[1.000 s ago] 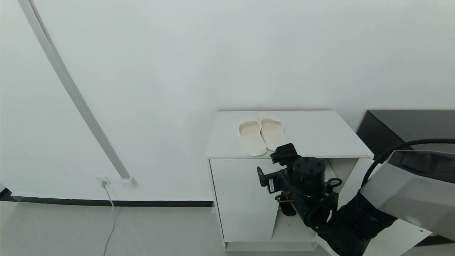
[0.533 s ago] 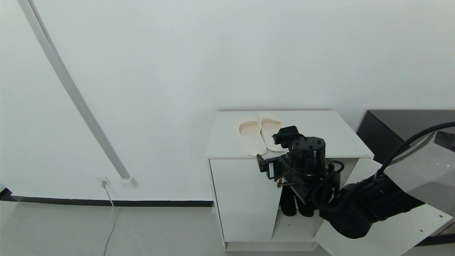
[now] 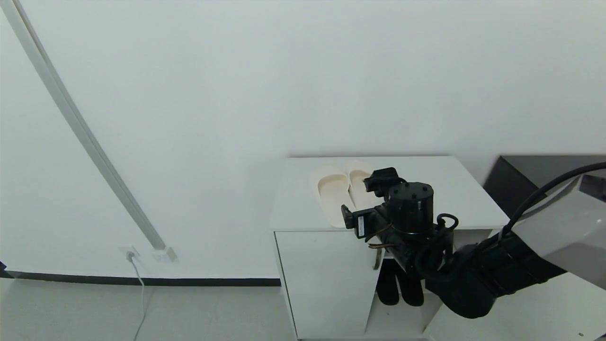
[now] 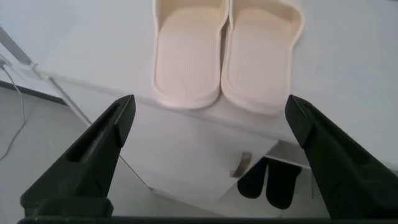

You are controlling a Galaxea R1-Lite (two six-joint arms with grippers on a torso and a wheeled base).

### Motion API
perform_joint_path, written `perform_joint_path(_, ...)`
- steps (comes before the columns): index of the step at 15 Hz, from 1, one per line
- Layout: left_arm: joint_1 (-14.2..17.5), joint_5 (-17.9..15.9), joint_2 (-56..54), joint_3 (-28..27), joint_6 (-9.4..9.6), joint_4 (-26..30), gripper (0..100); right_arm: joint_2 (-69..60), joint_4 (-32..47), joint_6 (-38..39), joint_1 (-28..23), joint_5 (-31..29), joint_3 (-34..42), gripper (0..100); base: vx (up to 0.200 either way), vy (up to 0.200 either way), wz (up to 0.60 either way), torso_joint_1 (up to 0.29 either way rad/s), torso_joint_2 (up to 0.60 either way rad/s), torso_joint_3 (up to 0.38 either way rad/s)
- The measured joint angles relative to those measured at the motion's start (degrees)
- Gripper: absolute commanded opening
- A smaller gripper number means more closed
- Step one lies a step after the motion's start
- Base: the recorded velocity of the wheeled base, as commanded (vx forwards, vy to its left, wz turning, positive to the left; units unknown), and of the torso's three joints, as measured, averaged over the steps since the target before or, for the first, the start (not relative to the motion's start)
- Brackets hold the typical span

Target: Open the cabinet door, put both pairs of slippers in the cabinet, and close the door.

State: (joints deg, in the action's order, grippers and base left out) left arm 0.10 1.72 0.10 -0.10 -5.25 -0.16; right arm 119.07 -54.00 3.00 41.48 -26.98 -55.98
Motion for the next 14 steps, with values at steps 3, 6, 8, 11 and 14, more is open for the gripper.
perform_joint_path(3, 0.0, 0.0, 0.0, 0.0, 0.0, 0.0, 0, 1.0, -0.1, 0.7, 0.0, 0.0, 0.0, 100, 0.2, 0.0, 0.0, 0.001, 0.0, -0.001)
perform_joint_path(6, 0.0, 0.0, 0.0, 0.0, 0.0, 0.0, 0, 2.5, -0.2, 1.6, 0.0, 0.1, -0.2, 100, 0.133, 0.0, 0.0, 0.002, 0.0, 0.0)
perform_joint_path(8, 0.0, 0.1, 0.0, 0.0, -0.07, 0.0, 0, 3.9, -0.4, 1.7, -0.1, 0.4, -0.9, 100, 0.0, 0.0, 0.0, 0.0, 0.0, 0.0)
perform_joint_path(11, 0.0, 0.0, 0.0, 0.0, -0.07, 0.0, 0, 6.8, -0.5, 2.0, -0.4, 1.3, -4.1, 100, 0.0, 0.0, 0.0, 0.0, 0.0, 0.0)
perform_joint_path(14, 0.0, 0.1, 0.0, 0.0, -0.1, 0.0, 0, 10.1, -0.4, 1.9, -1.3, 1.3, -9.4, 100, 0.0, 0.0, 0.0, 0.0, 0.0, 0.0)
